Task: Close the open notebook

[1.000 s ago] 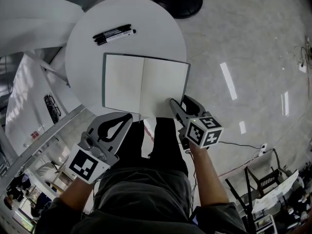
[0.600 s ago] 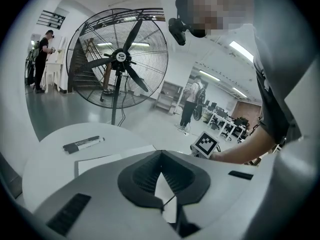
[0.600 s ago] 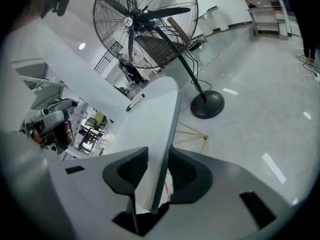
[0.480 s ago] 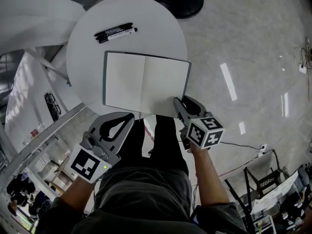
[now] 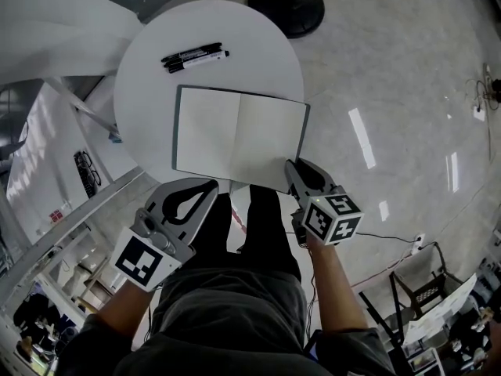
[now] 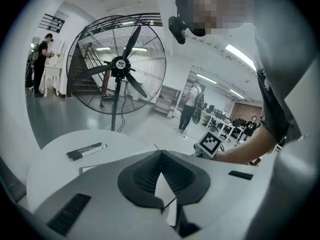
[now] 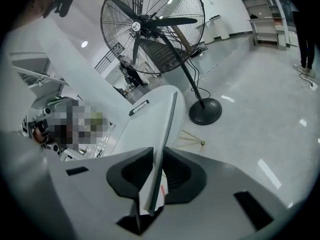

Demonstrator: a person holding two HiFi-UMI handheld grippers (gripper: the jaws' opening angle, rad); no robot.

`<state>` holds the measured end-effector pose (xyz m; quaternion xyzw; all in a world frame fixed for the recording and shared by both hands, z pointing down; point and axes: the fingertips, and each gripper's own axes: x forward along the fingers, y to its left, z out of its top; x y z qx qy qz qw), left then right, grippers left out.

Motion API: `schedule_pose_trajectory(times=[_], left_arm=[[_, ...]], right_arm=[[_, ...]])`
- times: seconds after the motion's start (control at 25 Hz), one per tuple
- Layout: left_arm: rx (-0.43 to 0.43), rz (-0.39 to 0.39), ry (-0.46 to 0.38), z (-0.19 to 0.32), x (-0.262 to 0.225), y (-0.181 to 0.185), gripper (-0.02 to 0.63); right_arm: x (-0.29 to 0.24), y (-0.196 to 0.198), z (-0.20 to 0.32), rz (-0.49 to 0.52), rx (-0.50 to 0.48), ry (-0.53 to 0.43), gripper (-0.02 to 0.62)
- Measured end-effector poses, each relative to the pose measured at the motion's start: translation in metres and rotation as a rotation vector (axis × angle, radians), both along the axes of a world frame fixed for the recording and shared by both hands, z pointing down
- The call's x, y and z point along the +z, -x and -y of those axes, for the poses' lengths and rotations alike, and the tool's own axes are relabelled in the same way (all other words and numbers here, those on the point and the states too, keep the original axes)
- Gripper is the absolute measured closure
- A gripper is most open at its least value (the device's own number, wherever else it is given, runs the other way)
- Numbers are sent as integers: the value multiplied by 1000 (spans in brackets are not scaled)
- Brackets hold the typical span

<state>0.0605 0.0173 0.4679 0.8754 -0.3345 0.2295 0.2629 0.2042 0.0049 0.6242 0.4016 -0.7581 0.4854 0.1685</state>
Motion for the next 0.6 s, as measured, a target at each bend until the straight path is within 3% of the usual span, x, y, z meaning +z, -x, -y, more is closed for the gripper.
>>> schedule_pose_trajectory(times=[0.6], left_arm=[[-28,-58,-71,2,-33,44,591]], right_arm=[[-45,32,3,-12,10,-27,543]])
